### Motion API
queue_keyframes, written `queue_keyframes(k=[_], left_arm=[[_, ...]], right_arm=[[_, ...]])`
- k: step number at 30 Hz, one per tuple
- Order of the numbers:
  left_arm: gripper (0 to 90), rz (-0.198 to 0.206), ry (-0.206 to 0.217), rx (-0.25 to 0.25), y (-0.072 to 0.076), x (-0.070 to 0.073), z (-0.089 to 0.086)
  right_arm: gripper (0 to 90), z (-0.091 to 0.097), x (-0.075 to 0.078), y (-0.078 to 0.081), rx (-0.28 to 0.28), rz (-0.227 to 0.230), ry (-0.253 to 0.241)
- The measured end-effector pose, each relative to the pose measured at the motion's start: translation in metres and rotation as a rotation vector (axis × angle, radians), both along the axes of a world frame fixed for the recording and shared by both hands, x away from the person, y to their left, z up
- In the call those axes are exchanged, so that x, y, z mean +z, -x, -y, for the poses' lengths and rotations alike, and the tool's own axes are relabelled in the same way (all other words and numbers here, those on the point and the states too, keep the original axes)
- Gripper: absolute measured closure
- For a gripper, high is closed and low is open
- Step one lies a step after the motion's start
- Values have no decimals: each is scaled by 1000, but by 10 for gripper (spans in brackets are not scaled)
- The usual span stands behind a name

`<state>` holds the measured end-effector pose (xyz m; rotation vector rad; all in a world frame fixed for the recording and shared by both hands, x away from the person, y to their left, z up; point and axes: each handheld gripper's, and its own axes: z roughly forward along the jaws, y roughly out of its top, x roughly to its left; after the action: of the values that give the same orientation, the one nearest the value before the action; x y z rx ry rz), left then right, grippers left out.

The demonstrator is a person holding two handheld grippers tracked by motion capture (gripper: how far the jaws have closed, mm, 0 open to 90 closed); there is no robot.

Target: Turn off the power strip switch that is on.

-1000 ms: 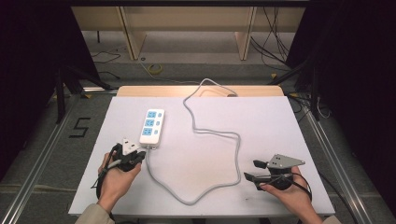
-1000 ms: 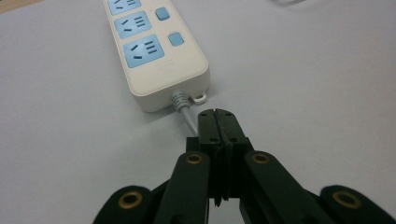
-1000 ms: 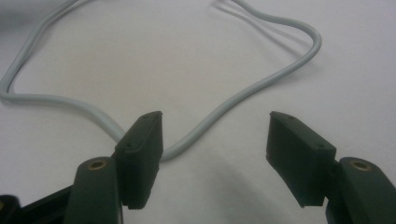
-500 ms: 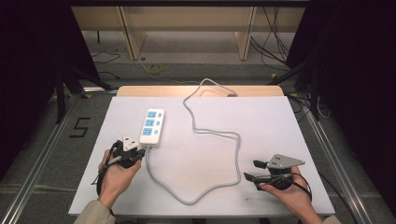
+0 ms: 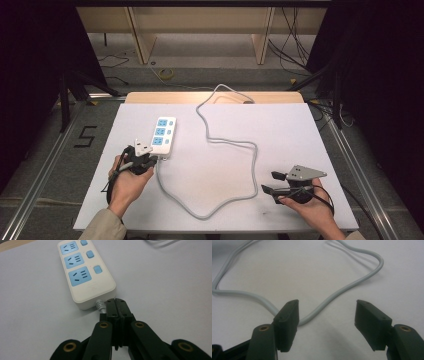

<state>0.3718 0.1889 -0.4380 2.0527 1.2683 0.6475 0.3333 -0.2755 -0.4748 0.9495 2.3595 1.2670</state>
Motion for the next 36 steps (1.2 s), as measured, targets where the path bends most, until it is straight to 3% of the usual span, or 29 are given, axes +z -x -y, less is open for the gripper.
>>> queue_keyframes(k=[36], left_arm=[[896,-21,-6,26,-19,8,3]], right_arm=[[371,0,0,0,1,4,1]])
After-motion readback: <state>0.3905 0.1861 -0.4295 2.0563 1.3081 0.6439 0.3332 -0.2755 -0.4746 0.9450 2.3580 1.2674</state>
